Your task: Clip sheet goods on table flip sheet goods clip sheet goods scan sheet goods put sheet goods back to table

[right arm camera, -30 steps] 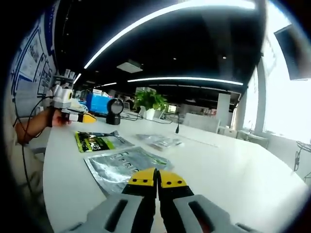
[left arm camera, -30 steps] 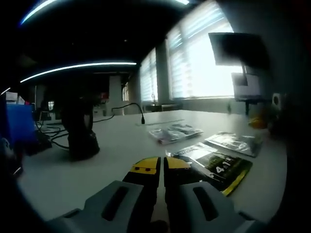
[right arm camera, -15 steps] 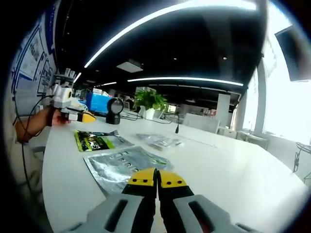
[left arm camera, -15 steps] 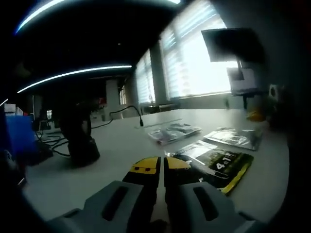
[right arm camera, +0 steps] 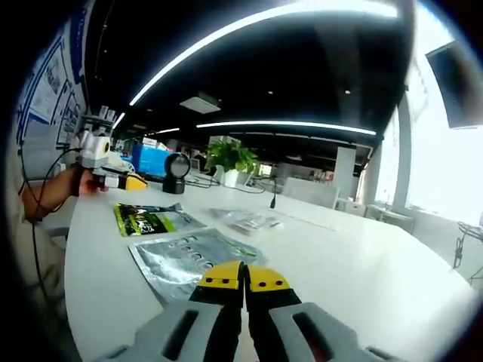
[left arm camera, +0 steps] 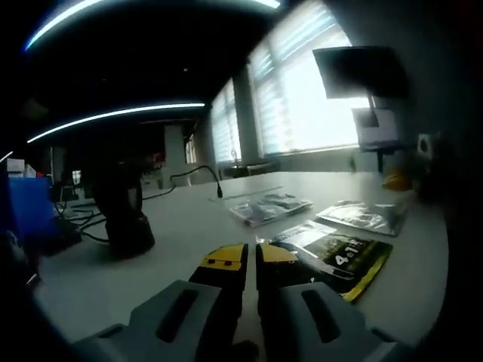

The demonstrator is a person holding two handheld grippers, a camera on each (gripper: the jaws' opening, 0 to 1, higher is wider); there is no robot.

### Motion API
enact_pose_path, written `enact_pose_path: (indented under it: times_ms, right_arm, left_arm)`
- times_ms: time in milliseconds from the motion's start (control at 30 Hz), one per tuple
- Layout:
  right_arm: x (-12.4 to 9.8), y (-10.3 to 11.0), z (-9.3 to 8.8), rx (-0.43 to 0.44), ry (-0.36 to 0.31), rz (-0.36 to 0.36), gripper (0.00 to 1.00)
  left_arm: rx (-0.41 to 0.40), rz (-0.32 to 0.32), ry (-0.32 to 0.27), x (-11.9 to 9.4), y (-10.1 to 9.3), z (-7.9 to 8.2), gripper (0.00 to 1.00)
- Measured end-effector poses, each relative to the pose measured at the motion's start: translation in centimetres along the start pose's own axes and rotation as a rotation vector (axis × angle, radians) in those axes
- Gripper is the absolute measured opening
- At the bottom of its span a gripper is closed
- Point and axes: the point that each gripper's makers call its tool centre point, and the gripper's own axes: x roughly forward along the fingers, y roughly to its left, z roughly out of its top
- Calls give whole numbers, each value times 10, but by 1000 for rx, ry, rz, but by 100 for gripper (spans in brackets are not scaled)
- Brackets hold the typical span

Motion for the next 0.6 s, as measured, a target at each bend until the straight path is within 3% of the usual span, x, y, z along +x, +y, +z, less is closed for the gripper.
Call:
enact_pose_path:
  times_ms: [600]
  right_arm:
    - [0,0,-1,-12,6,-1,0]
  left_arm:
    - [11,1,24,4,4,-5,0]
